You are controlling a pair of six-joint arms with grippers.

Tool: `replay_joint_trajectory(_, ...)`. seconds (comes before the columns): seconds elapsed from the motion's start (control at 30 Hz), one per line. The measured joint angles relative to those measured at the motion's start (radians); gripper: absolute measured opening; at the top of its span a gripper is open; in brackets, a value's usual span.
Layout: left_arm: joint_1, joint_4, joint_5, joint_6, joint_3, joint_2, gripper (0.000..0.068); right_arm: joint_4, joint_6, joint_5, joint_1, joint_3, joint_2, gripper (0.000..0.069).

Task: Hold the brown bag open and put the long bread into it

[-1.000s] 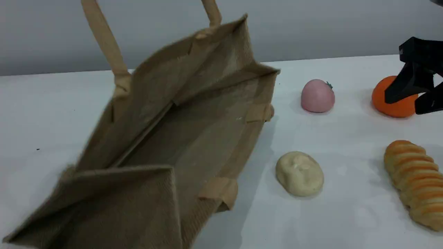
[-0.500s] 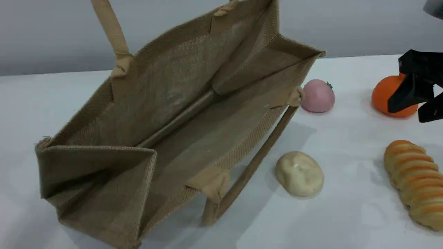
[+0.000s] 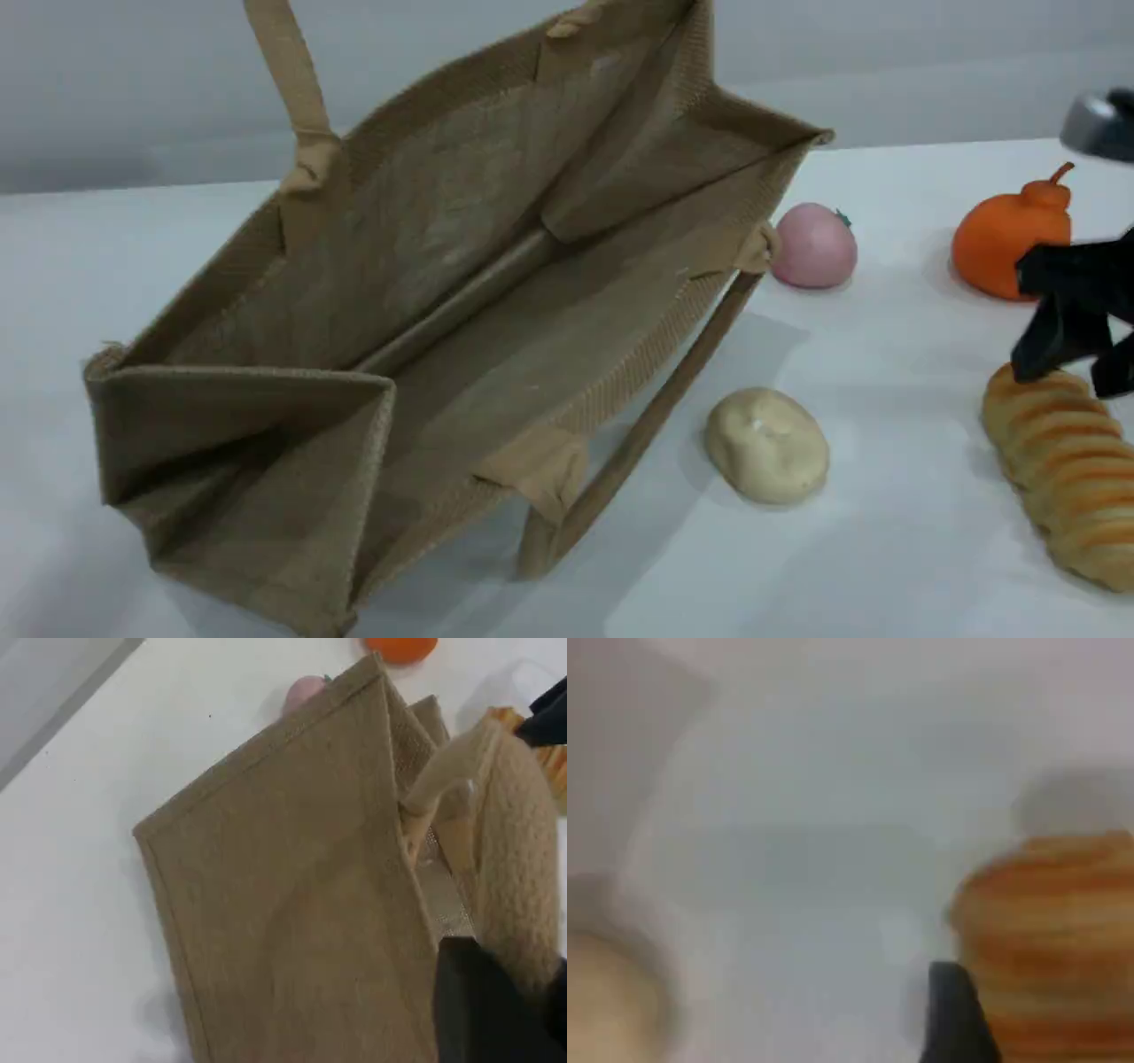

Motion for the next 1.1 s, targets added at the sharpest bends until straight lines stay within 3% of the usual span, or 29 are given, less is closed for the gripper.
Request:
replay_joint_trajectory(0.47,0.000,-0.056,-0.002,-0.001,0.000,0.040,0.0082,0.003,-0.015,-0.027,0.000,-0.002,0.113,0.0360)
replay_joint_trajectory(0.77,0.000,-0.056,-0.001,-0.006,0.000,0.040,0.0082,0.008,-0.032,-0.014,0.000,0.000,0.115,0.0113)
replay_joint_trajectory(1.1,0.000,-0.063,0.000,-0.003,0.000,0.040,0.0082,0.011,-0.031,0.102,0.001,0.003,0.019,0.0078)
